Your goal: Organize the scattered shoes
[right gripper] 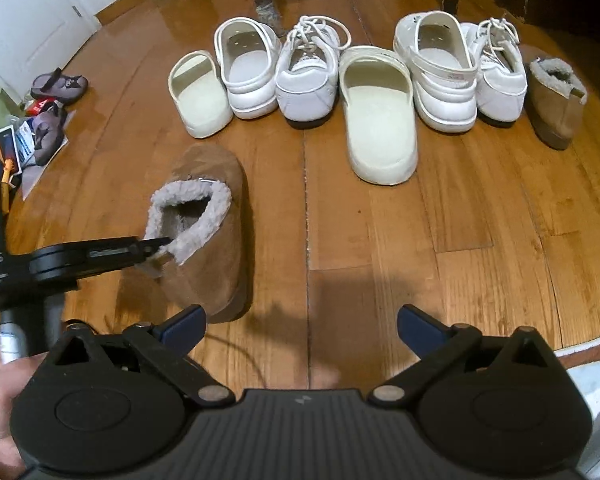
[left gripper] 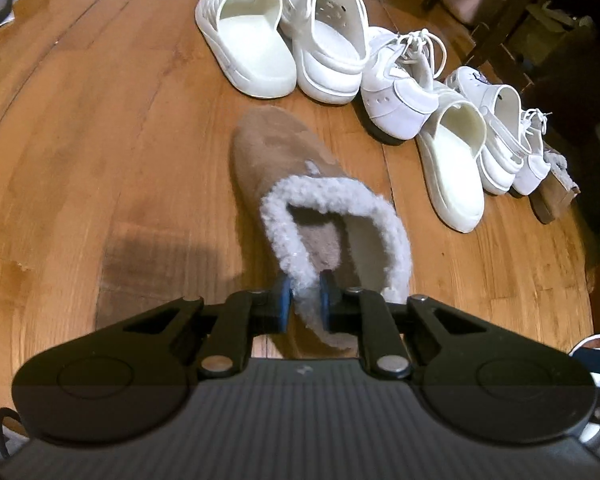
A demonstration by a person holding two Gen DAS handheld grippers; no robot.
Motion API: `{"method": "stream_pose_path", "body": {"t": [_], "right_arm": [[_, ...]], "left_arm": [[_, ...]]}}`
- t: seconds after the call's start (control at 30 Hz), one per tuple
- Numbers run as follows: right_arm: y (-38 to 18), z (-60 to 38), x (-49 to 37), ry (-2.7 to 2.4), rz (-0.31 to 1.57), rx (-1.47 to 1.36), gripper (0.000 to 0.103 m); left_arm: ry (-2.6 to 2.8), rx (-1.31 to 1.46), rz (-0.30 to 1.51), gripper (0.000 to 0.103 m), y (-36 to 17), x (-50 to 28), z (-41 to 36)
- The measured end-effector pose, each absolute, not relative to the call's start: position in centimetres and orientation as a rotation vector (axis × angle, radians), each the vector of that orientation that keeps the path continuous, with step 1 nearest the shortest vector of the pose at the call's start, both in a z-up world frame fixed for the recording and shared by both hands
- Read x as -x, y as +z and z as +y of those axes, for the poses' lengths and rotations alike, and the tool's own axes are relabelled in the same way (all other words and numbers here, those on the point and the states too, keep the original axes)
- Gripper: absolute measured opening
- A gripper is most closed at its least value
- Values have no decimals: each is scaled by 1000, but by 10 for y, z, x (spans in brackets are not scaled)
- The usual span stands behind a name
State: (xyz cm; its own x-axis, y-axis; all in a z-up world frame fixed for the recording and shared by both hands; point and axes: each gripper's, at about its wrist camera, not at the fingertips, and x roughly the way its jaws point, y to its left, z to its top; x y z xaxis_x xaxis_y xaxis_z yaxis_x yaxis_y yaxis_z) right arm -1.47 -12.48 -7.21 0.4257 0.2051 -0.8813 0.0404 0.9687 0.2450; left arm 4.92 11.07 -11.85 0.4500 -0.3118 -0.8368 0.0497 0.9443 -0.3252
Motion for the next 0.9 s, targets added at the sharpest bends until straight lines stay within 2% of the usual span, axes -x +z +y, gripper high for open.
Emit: {"method": "stream_pose_path", "body": {"t": [0.1, 0.33, 0.4, 0.43, 0.47, 0.53, 0.63, 0.67, 0.9], "right_arm": [[-78, -122, 13, 130, 1126, -244, 102], [-80, -93, -11, 213, 1109, -155, 97], [-74, -80, -24, 236, 1081, -89, 97], [-73, -71, -31, 251, 1066, -20, 96], [-73, -62, -37, 265, 1050, 49, 93], [-76, -49, -46, 282, 1028, 150, 86], [-90, -32, -58, 302, 1005, 296, 56], [-95, -26, -63, 322, 1004, 338, 56], [-118, 8, -92, 463, 1020, 510, 55]], "left_arm": [[-221, 289, 1093, 9, -117, -43, 126], [-216, 296, 1109, 13, -118, -47, 146], [-209, 284, 1113, 18, -117, -48, 149], [-215, 276, 1112, 32, -116, -48, 150], [-221, 276, 1111, 50, -115, -49, 151], [-243, 325, 1109, 64, -113, -50, 157], [-268, 372, 1112, 70, -113, -53, 165], [-263, 360, 1111, 73, -113, -54, 166], [-236, 352, 1116, 77, -124, -64, 177]]}}
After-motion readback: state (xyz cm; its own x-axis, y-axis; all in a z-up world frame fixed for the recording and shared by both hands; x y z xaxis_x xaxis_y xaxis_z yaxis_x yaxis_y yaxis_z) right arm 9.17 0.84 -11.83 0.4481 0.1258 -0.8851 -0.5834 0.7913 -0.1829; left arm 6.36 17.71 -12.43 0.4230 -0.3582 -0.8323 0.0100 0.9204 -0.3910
